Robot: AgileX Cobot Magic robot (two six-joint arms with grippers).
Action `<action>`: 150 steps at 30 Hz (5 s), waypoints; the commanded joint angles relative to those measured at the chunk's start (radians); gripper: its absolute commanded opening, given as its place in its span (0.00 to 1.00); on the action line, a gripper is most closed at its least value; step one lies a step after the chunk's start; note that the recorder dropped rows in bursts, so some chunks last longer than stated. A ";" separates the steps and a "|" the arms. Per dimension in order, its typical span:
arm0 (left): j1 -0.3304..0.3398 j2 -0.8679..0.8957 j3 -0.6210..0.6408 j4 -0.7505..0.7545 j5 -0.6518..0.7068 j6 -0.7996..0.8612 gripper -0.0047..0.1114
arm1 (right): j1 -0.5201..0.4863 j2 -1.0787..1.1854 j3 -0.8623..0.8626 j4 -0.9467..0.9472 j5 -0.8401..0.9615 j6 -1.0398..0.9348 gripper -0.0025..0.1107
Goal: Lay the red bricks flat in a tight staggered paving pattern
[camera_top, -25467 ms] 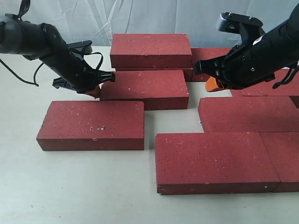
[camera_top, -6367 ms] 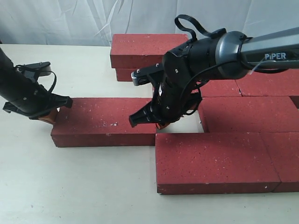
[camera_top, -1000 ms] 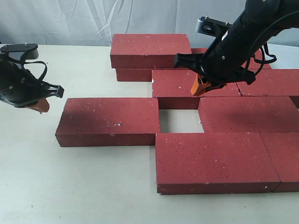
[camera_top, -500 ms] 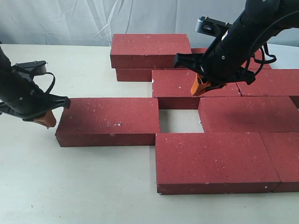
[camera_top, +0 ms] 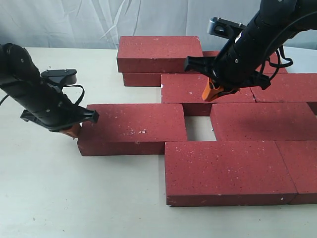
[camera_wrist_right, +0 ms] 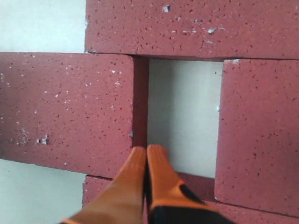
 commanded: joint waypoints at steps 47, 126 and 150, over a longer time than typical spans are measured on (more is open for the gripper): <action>-0.114 -0.001 0.002 -0.335 -0.153 0.081 0.04 | -0.005 -0.002 -0.002 0.000 -0.017 -0.009 0.02; 0.088 -0.017 -0.055 -0.299 -0.099 0.229 0.04 | -0.007 0.000 -0.002 -0.155 -0.148 -0.061 0.02; 0.088 0.014 -0.375 -0.011 -0.071 -0.109 0.04 | -0.134 0.002 -0.002 -0.130 -0.346 -0.028 0.02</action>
